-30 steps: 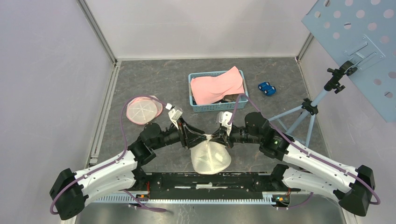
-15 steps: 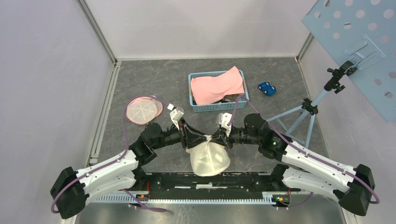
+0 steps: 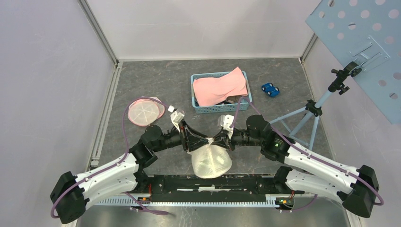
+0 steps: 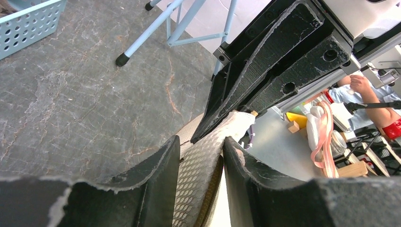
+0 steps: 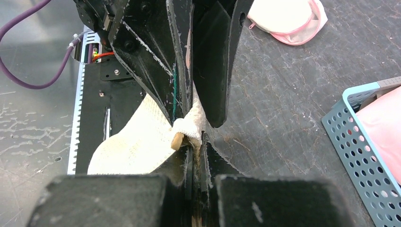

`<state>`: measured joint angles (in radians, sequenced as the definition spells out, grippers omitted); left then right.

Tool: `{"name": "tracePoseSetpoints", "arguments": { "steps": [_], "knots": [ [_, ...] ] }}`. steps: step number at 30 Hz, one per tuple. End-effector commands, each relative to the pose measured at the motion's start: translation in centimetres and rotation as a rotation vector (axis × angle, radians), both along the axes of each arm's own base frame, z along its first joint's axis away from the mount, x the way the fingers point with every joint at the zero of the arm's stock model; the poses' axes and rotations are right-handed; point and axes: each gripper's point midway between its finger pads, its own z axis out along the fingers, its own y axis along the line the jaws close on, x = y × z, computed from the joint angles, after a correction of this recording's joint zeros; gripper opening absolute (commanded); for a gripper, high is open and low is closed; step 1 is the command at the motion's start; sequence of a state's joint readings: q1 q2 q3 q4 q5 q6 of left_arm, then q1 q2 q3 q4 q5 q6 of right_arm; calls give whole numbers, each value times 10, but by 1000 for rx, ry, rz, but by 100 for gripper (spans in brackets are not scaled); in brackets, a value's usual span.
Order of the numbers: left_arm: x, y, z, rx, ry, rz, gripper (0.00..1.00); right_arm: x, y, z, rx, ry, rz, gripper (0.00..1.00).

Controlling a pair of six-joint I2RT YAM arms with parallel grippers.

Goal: Unzip the laundry bag and remove the bra
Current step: Unzip the laundry bag at the center of the board.

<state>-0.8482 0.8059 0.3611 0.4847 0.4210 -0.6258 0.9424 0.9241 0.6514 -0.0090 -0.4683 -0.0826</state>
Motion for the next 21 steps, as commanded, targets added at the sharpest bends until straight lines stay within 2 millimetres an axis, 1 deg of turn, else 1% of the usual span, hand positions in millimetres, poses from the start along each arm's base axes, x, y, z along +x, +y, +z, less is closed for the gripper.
{"name": "tracePoseSetpoints", "arguments": {
  "steps": [1,3,5,6,7,8,9,12,13,15,17,21],
  "knots": [
    [-18,-2,81,-253,-111,-77,44,-18,10,-12,-16,38,85,0],
    [-19,-3,82,-249,-110,-85,31,-17,10,-11,-14,36,84,0],
    [-18,-3,80,-229,-114,-83,13,-17,10,-5,-7,24,86,0],
    [-17,-2,77,-216,-116,-71,4,-17,8,-6,-20,26,86,1],
    [-16,0,77,-209,-119,-56,3,-18,6,-4,-27,24,86,5],
    [-13,3,75,-198,-127,-28,2,-17,4,-1,-30,16,79,13],
    [-10,6,73,-181,-131,-4,2,-16,1,1,-38,7,68,18],
    [-2,14,63,-101,-147,62,2,-15,-8,14,-32,-7,30,40],
    [0,16,57,-71,-144,76,2,-14,-10,19,-23,-5,16,45],
    [3,19,52,-37,-139,103,2,-15,-13,31,7,3,-4,52],
    [3,20,48,-27,-144,106,2,-14,-14,43,41,18,-27,58],
    [-2,18,45,-9,-179,66,2,-9,-15,67,117,77,-99,59]
  ]
}}
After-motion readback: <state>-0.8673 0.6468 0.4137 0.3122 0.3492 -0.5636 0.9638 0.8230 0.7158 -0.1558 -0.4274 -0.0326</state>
